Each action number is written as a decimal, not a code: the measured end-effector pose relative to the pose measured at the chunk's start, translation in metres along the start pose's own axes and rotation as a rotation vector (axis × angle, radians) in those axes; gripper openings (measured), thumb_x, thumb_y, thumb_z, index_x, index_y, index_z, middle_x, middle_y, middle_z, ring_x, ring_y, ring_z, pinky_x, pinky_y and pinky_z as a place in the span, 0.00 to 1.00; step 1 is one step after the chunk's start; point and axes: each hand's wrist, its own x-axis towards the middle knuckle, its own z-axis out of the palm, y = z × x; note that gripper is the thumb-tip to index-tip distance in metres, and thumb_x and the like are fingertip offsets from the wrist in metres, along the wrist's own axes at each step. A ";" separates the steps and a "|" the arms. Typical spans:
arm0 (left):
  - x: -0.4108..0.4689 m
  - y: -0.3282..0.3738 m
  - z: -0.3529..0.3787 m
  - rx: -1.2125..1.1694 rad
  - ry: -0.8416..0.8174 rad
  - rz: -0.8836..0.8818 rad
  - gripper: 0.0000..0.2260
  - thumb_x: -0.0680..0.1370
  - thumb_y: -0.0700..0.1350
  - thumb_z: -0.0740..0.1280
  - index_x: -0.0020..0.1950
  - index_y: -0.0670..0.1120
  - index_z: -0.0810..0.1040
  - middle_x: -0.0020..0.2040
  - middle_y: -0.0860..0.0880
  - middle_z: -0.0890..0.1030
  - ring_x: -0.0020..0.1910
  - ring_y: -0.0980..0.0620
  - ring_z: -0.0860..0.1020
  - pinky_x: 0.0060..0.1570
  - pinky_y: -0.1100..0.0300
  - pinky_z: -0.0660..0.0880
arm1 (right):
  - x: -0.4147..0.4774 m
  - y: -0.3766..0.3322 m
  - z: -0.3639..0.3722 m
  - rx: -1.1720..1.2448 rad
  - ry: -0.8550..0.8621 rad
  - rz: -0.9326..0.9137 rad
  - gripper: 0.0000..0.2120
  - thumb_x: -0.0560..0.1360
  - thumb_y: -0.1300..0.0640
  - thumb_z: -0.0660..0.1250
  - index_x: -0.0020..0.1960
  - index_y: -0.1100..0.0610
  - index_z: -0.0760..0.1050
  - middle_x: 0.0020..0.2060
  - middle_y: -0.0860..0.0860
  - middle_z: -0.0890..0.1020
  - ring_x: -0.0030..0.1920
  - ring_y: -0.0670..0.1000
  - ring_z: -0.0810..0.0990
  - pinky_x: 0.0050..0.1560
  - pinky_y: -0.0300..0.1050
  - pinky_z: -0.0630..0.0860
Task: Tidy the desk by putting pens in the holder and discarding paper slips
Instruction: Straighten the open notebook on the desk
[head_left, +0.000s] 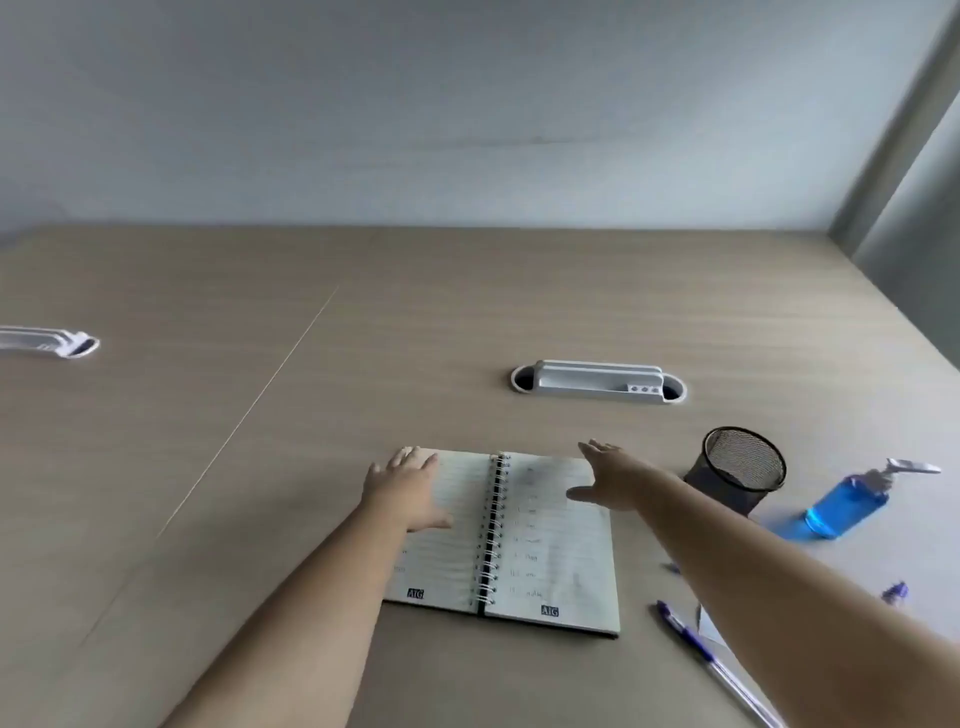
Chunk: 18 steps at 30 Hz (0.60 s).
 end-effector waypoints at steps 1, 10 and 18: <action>0.003 -0.001 0.005 0.042 -0.014 0.018 0.48 0.69 0.65 0.69 0.79 0.51 0.46 0.80 0.48 0.47 0.79 0.48 0.48 0.74 0.46 0.54 | 0.003 0.000 0.003 -0.025 -0.013 0.007 0.45 0.72 0.39 0.65 0.76 0.57 0.45 0.78 0.54 0.51 0.77 0.55 0.50 0.77 0.53 0.53; 0.022 -0.009 0.040 0.105 -0.045 0.034 0.48 0.55 0.63 0.78 0.68 0.45 0.65 0.68 0.49 0.70 0.68 0.48 0.70 0.65 0.46 0.69 | 0.016 0.001 0.009 -0.142 -0.082 0.072 0.59 0.59 0.37 0.75 0.76 0.56 0.44 0.78 0.52 0.49 0.77 0.56 0.47 0.76 0.57 0.50; 0.021 -0.004 0.036 0.104 -0.054 0.032 0.50 0.57 0.60 0.79 0.71 0.42 0.63 0.71 0.47 0.68 0.71 0.47 0.67 0.65 0.48 0.67 | 0.011 -0.002 0.012 -0.218 -0.021 0.063 0.57 0.61 0.37 0.73 0.76 0.58 0.45 0.78 0.53 0.51 0.77 0.56 0.49 0.76 0.57 0.53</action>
